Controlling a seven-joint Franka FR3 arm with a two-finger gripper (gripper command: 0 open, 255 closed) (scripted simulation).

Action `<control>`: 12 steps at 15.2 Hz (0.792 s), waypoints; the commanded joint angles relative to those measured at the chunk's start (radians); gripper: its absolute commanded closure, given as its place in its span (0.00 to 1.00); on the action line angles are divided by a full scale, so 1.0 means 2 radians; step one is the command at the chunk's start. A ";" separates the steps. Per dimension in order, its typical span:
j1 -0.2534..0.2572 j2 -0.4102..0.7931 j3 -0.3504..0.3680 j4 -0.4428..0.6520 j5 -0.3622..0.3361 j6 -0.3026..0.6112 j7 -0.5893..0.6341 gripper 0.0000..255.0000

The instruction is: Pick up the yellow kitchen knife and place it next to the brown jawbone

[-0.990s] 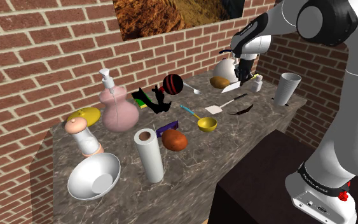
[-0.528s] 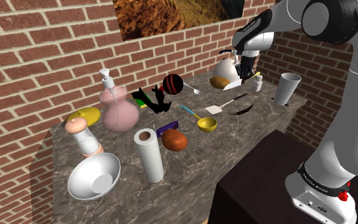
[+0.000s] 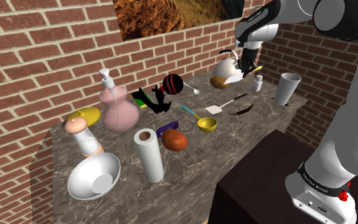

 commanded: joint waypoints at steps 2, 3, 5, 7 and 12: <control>0.004 -0.012 -0.004 0.010 -0.012 -0.018 0.008 1.00; 0.005 -0.015 -0.005 0.014 -0.015 -0.024 0.010 1.00; 0.007 -0.022 -0.007 0.021 -0.021 -0.035 0.014 1.00; 0.008 -0.028 -0.009 0.029 -0.027 -0.047 0.018 1.00; 0.012 -0.040 -0.012 0.052 -0.039 -0.078 0.027 1.00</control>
